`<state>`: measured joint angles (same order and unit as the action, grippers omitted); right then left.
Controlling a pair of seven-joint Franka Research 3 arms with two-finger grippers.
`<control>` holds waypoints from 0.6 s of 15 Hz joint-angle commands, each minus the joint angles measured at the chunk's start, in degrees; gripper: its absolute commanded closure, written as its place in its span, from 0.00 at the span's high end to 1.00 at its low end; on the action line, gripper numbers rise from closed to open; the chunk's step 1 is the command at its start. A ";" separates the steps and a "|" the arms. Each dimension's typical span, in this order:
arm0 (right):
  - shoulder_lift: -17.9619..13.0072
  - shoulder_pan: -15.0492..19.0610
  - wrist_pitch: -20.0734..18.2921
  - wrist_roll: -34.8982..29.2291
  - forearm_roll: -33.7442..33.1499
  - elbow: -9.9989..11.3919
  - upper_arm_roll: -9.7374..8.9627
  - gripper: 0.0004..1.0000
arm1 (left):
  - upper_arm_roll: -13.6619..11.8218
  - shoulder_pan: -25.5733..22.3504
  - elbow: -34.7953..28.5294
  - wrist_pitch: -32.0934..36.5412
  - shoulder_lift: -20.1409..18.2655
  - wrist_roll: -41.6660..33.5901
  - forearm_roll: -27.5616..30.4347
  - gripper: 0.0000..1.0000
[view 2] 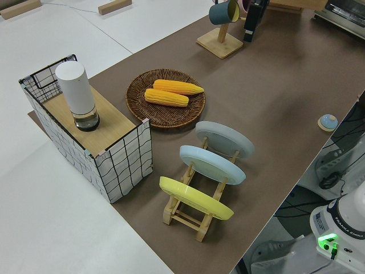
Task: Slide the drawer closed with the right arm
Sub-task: 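Move the right gripper toward the front of the open wooden drawer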
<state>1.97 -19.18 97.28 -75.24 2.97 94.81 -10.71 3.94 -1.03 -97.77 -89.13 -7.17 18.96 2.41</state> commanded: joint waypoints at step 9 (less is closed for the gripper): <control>3.12 -0.07 9.77 -5.71 -3.58 5.82 0.60 0.00 | -0.25 0.07 0.21 0.89 -0.48 -0.51 0.05 0.99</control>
<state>5.07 -19.19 105.28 -79.44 1.67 99.75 -10.59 3.94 -1.03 -97.77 -89.13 -7.17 18.96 2.41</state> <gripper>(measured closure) 0.991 0.004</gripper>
